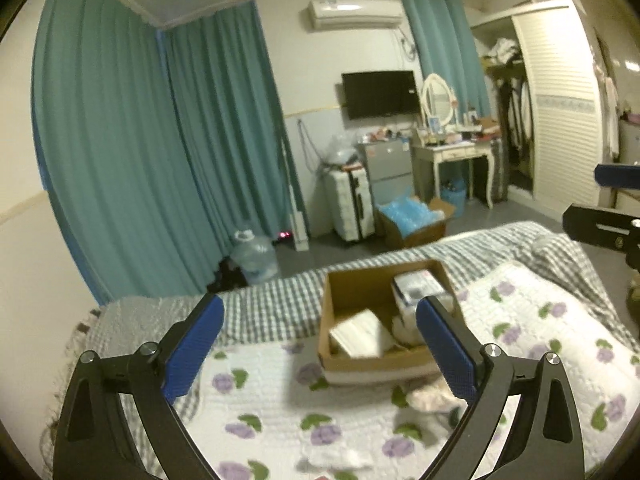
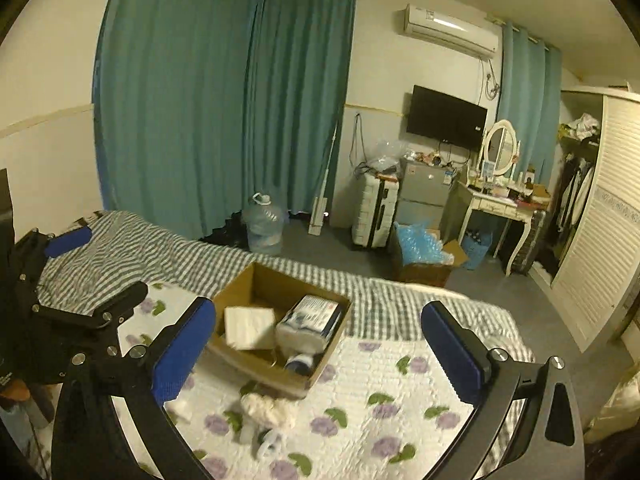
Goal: Organize soft objects
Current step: 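Open both tools over the box and withdraw them, then grasp the white socks with the right tool while the left tool grasps the white cloth, then carry the white cloth with the left tool while the right tool carries the socks into the box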
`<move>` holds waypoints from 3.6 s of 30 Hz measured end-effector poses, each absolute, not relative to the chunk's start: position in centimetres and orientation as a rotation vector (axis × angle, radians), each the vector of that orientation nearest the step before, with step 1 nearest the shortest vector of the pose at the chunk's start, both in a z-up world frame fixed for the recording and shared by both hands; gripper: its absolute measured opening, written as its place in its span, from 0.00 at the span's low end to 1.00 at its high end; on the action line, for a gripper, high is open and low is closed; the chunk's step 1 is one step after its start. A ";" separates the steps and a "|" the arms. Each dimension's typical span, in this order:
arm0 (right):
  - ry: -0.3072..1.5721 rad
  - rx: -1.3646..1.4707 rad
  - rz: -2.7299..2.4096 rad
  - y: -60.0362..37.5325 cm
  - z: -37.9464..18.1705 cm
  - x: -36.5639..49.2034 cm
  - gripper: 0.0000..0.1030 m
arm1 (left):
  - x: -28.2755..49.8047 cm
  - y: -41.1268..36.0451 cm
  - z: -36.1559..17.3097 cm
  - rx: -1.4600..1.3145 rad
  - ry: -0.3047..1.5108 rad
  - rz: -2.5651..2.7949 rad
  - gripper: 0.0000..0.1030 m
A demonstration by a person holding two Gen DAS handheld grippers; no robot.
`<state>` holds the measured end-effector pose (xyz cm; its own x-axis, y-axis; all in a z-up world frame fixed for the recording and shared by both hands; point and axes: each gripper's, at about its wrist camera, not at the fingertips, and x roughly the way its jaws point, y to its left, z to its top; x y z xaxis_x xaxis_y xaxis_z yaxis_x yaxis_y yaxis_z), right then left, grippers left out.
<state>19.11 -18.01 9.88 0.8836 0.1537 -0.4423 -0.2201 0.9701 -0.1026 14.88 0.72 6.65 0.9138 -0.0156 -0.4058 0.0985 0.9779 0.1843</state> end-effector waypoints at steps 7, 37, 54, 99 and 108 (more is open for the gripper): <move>0.541 -0.091 0.241 -17.4 4.4 17.8 1.00 | 14.3 1.4 0.7 0.159 0.494 -0.050 0.96; 0.977 -0.037 0.318 -15.2 -21.1 25.9 0.29 | 18.8 3.8 -19.5 0.026 0.953 -0.013 0.74; 0.903 -0.056 0.294 -16.2 -17.3 22.1 0.28 | 15.2 1.2 -15.5 0.075 0.877 -0.172 0.38; 0.664 -0.066 0.415 -12.9 -3.2 36.9 0.28 | 33.7 -1.1 -5.5 0.166 0.628 -0.183 0.43; 0.724 -0.013 0.443 -12.9 -7.5 43.7 0.28 | 37.0 -0.5 -8.0 0.184 0.650 -0.113 0.69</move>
<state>43.65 -12.89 -7.52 0.6611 0.3875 -0.6425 -0.3963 0.9074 0.1396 36.97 -0.46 -7.96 0.7909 -0.0470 -0.6101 0.1619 0.9776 0.1345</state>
